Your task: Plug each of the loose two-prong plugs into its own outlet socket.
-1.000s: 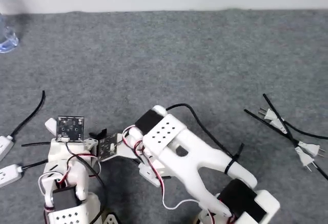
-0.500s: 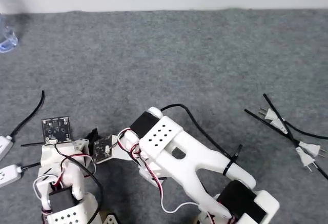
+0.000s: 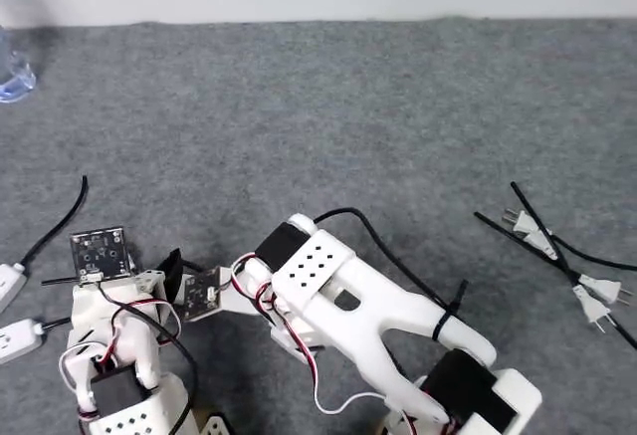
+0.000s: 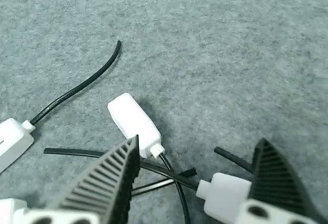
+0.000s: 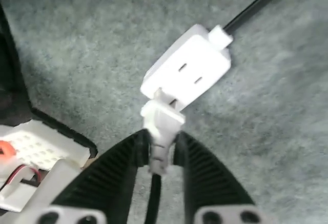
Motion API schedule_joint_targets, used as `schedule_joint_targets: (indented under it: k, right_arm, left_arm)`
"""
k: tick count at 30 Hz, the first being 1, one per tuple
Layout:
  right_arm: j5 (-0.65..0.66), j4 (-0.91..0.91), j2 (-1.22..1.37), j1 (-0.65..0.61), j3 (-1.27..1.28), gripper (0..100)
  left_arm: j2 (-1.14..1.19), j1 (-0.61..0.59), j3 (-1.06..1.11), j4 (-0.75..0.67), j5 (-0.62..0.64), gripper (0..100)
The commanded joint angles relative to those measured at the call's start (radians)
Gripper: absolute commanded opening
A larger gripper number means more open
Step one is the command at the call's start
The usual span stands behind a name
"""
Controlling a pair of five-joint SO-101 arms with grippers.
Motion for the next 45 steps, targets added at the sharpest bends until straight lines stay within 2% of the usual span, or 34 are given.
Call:
schedule_joint_targets:
  k: [1,11,19,31,34,39,42,45]
  right_arm:
    - [0.008,-0.021,-0.012,-0.004,-0.006,1.3]
    - [0.006,-0.028,-0.002,-0.004,-0.002,0.9]
    - [0.003,-0.157,-0.002,-0.008,0.129,0.9]
    - [-0.002,-0.156,-0.007,-0.008,0.130,1.3]
    - [-0.043,-0.145,-0.010,-0.008,0.124,6.2]
    - [-0.081,-0.139,-0.013,-0.008,0.118,25.4]
    - [-0.080,-0.101,-0.015,-0.013,0.064,26.4]
    - [-0.078,0.024,-0.045,-0.012,-0.080,23.9]
  left_arm:
    - [-0.008,-0.008,-0.050,0.005,0.005,33]
    - [-0.008,-0.008,-0.050,0.002,0.005,33]
    - [-0.008,-0.008,-0.050,0.000,0.005,33]
    - [-0.008,-0.006,-0.035,-0.029,0.006,33]
    - [-0.008,-0.006,-0.035,-0.029,0.006,33]
    - [-0.008,-0.006,-0.035,-0.029,0.008,33]
    - [-0.008,-0.006,-0.036,-0.029,0.009,33]
    - [-0.008,-0.006,-0.038,-0.029,0.009,33]
